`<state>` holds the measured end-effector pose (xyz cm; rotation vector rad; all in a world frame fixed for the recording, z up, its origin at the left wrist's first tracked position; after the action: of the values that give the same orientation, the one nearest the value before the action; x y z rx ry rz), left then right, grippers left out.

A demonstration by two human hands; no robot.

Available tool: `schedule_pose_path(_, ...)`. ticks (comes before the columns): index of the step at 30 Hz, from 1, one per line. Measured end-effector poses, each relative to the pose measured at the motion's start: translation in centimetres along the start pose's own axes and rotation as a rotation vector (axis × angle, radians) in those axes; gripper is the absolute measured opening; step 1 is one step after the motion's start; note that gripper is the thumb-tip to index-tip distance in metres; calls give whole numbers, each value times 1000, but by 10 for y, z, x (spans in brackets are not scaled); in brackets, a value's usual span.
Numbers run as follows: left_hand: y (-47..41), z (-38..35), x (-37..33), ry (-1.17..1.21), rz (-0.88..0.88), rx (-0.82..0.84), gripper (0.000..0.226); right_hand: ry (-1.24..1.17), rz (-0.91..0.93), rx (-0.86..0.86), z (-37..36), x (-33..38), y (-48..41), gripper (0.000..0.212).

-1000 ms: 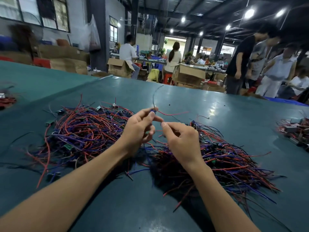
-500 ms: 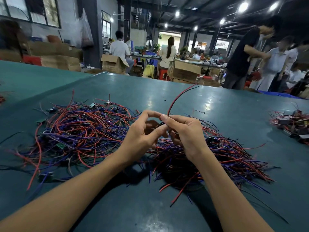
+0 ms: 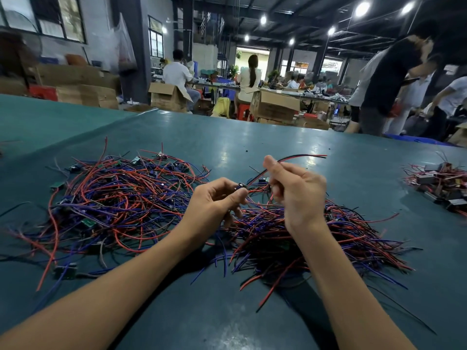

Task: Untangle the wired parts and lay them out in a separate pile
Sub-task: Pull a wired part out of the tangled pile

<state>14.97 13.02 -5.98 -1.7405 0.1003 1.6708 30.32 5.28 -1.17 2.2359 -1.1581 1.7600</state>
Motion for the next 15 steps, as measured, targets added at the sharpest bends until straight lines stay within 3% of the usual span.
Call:
schedule_pose_path(5,-5,-2,3,-117,-13,-46,10,-65,7,-92,15,10,-3,22)
schedule_pose_path(15,-4,8,9,-90,32,-137,8,-313,1,191,-24,24,21,31)
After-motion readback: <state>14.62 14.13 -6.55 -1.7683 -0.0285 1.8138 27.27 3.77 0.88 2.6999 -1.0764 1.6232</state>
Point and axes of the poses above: each hand's wrist, its own y-axis away from the middle knuckle, its own z-axis out of the back of the hand, x = y × z, the point moved 6 cm from there along -y, towards the middle knuckle, and after that the axes turned 9 degrees about -y, right-handed, at the moved point
